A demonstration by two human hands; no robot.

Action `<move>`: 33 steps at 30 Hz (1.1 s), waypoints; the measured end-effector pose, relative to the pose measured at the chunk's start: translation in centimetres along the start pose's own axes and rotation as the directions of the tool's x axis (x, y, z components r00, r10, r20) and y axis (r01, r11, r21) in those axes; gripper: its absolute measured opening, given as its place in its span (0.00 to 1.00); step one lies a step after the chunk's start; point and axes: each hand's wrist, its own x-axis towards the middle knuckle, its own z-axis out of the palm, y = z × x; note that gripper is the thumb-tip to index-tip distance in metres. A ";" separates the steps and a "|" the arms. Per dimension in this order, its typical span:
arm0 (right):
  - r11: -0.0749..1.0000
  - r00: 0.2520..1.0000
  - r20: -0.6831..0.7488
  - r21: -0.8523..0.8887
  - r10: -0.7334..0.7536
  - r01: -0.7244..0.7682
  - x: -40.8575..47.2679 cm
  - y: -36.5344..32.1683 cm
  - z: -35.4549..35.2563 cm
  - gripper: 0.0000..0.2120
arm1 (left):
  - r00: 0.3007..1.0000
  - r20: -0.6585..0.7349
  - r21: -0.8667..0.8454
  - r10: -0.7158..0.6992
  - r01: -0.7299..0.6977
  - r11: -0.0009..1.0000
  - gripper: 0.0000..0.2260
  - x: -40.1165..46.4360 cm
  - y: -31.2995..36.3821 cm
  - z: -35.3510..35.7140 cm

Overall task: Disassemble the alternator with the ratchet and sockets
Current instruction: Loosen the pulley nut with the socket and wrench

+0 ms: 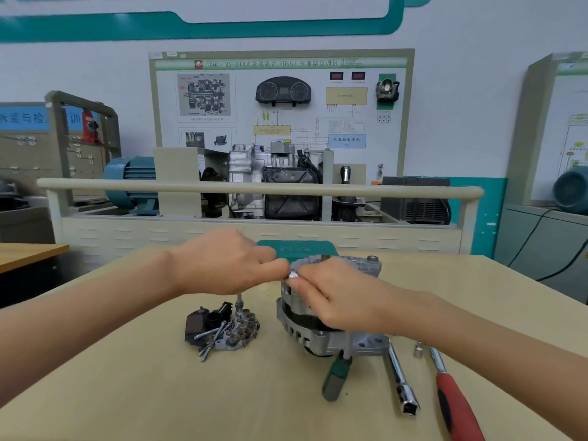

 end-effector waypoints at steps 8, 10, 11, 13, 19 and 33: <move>0.976 0.999 -0.008 -0.214 0.038 -0.039 -0.3 0.0 -0.3 0.14 | 0.994 -0.007 -0.203 -0.109 0.106 0.973 0.03 0.0 1.4 0.6; 0.976 0.999 0.035 -0.217 0.013 -0.005 -0.3 -0.4 -0.4 0.14 | 1.000 0.003 -0.056 -0.007 0.007 0.998 0.11 0.0 0.6 0.1; 0.982 0.998 0.061 -0.190 0.003 0.009 -0.3 -0.6 -0.5 0.14 | 0.999 -0.002 -0.010 0.040 -0.040 0.999 0.12 0.0 0.3 -0.1; 0.997 0.998 0.069 -0.080 -0.017 0.023 -0.5 -1.0 -0.8 0.14 | 0.995 -0.039 0.028 0.087 -0.086 0.996 0.07 0.1 -0.4 -0.6; 0.994 0.999 0.034 -0.112 0.013 -0.009 -0.3 -0.6 -1.2 0.16 | 0.986 -0.073 -0.198 -0.151 0.134 0.971 0.04 0.0 1.9 -0.4; 0.991 0.999 0.022 -0.127 -0.049 0.051 -0.1 -0.2 -1.4 0.14 | 0.962 0.016 -0.326 -0.273 0.263 0.908 0.02 -0.4 2.7 -0.9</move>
